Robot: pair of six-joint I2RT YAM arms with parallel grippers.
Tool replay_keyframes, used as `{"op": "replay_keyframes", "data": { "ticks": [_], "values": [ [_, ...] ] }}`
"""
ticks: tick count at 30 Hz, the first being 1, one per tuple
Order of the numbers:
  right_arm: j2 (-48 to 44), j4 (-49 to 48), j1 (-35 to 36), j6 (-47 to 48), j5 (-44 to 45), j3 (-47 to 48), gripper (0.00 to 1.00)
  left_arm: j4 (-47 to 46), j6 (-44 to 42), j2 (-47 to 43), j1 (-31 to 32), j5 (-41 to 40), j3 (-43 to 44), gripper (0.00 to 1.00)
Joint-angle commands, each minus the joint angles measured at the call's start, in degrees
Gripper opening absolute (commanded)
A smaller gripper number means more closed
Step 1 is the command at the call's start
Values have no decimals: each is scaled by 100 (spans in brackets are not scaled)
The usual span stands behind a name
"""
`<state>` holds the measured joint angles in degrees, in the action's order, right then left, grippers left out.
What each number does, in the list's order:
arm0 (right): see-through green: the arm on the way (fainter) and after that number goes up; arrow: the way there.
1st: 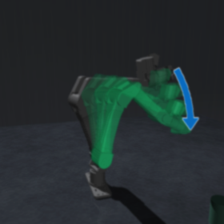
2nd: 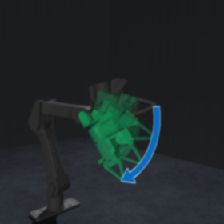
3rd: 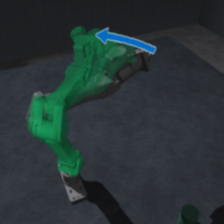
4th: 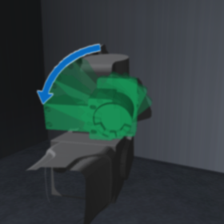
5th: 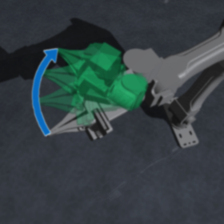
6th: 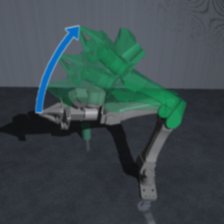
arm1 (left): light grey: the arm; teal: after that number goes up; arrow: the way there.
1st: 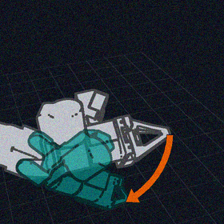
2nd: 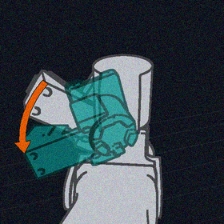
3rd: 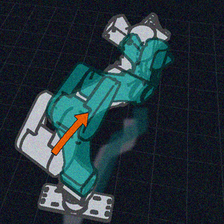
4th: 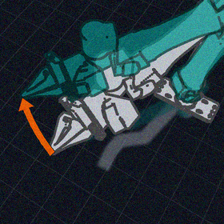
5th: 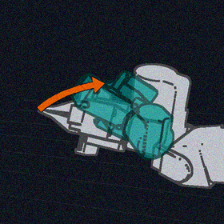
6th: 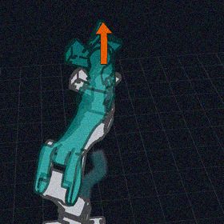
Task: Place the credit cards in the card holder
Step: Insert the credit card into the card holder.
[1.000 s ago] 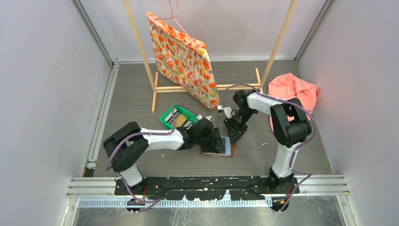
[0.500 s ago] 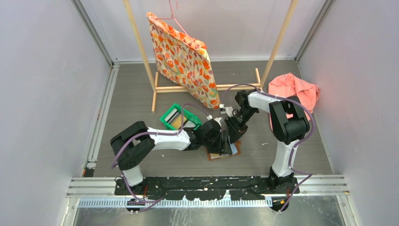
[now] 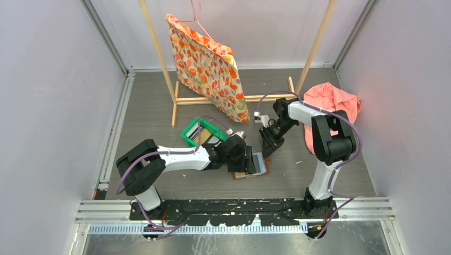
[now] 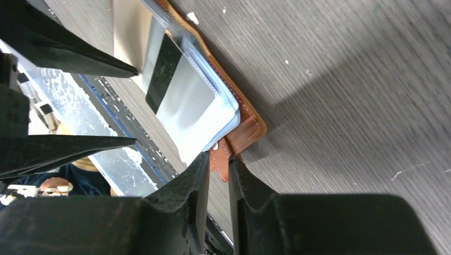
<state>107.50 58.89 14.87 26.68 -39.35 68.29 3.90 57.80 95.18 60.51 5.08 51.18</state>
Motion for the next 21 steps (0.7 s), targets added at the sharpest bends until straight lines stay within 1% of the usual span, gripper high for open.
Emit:
{"op": "replay_keyframes", "data": {
  "ticks": [1,2,4,8,10,14,18,21],
  "values": [
    [18,-197,43,-178,447,-50,23,706,-112,-312,-26,-613,223,58],
    [36,-228,43,-211,527,-65,22,821,-108,-361,-36,-769,219,56],
    [97,-253,60,-244,612,-70,21,940,-84,-446,-74,-908,197,47],
    [283,-233,135,-262,739,-37,19,1020,-112,-408,-161,-878,264,34],
    [345,-264,213,-300,803,-36,19,1113,-187,-282,-181,-869,391,29],
    [453,-307,324,-371,908,10,18,1186,-333,52,-198,-738,641,24],
    [529,-322,375,-439,953,50,16,1132,-374,328,-206,-625,775,22],
    [556,-335,402,-461,965,66,15,1288,-445,498,-202,-608,926,22]
  ]
}}
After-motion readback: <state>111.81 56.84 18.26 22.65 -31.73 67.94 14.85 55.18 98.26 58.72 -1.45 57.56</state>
